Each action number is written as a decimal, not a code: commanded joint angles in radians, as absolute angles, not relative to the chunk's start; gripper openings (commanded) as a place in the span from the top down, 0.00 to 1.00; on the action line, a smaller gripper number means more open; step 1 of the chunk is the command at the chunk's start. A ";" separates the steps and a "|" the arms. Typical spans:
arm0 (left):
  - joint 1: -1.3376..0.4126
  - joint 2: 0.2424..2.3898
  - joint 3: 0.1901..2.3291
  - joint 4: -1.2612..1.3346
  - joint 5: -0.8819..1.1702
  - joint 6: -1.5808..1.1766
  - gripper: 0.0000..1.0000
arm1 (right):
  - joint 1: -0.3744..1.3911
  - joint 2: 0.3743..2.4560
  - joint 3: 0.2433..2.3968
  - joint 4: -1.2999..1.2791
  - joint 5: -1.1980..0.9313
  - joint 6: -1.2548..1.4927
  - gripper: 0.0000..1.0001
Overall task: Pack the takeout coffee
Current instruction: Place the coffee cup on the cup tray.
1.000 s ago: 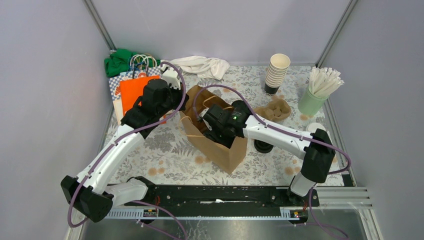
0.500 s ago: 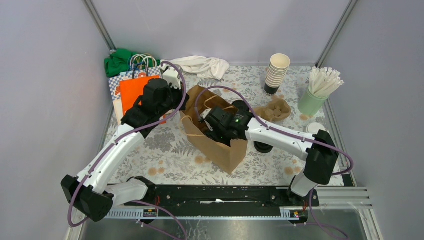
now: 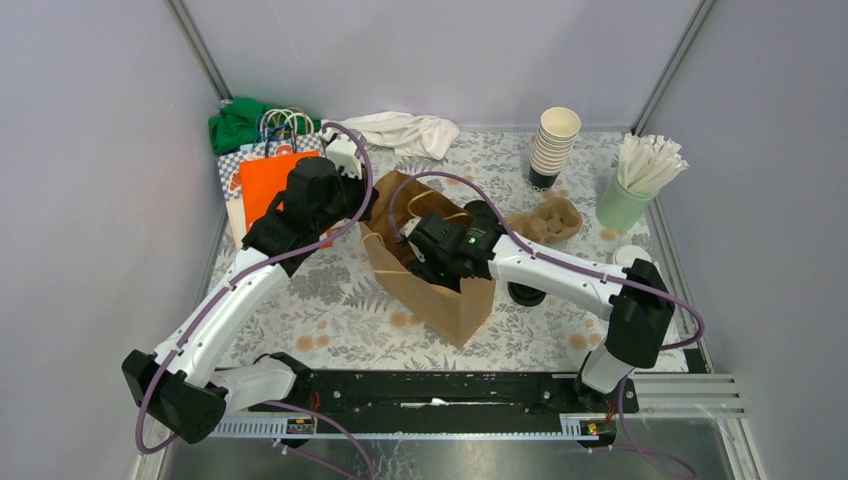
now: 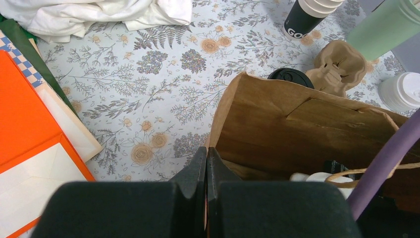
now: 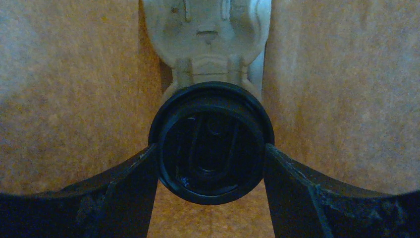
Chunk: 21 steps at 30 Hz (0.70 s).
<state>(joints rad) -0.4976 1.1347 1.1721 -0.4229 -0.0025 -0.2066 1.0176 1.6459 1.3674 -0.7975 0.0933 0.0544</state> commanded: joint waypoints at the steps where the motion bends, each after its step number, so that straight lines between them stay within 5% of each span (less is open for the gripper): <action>1: -0.491 1.139 1.210 -0.403 -0.005 -0.190 1.00 | 1.027 1.739 1.336 -0.985 0.074 0.070 0.80; 21: -0.490 1.149 1.223 -0.394 0.026 -0.172 1.00 | 1.026 1.726 1.565 -1.068 0.160 0.070 0.70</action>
